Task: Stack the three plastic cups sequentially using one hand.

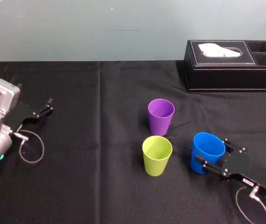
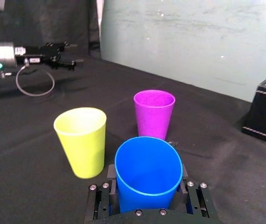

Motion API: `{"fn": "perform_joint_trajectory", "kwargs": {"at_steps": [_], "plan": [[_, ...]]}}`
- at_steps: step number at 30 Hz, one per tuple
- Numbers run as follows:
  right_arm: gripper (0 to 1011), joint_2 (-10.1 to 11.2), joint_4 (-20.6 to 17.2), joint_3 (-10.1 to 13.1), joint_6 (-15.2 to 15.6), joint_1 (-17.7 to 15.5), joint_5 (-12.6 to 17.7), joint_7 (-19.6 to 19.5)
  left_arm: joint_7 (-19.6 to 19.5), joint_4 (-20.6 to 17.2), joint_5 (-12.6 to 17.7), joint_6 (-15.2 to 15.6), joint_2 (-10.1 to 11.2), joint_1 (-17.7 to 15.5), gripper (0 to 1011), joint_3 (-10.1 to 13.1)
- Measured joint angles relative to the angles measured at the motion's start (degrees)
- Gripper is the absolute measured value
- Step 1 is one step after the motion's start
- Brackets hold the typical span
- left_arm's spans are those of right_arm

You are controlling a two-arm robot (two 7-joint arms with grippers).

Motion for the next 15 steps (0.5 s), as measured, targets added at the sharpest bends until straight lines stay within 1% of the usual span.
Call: {"fn": "perform_joint_trajectory", "kwargs": {"at_steps": [2,3,6,7,8,9,13,15], "plan": [[738,0.1,-1.0,0.7,0.4,-0.7,0.2,-0.4,0.0,0.0,0.0,0.0,0.0,0.0,1011,0.0],[737,0.3,-2.6,1.4,1.1,-1.5,0.4,-0.8,0.0,0.0,0.0,0.0,0.0,0.0,1011,0.0],[738,0.9,-4.9,2.4,2.8,-2.4,1.0,-1.4,0.0,0.0,0.0,0.0,0.0,0.0,1011,0.0],[738,1.4,-6.5,3.2,4.1,-3.0,1.4,-1.7,0.0,0.0,0.0,0.0,0.0,0.0,1011,0.0],[738,1.6,-7.2,3.5,4.6,-3.2,1.6,-1.8,0.0,0.0,0.0,0.0,0.0,0.0,1011,0.0],[738,2.1,-8.8,4.0,5.8,-3.5,1.9,-2.1,0.0,0.0,0.0,0.0,0.0,0.0,1011,0.0],[738,3.0,-11.9,4.8,7.8,-3.1,2.4,-2.2,0.0,0.0,0.0,0.0,0.0,0.0,1011,0.0],[738,3.2,-13.2,4.8,9.1,-1.9,2.6,-2.4,0.0,0.0,0.0,0.0,0.0,0.0,1011,0.0]]}}
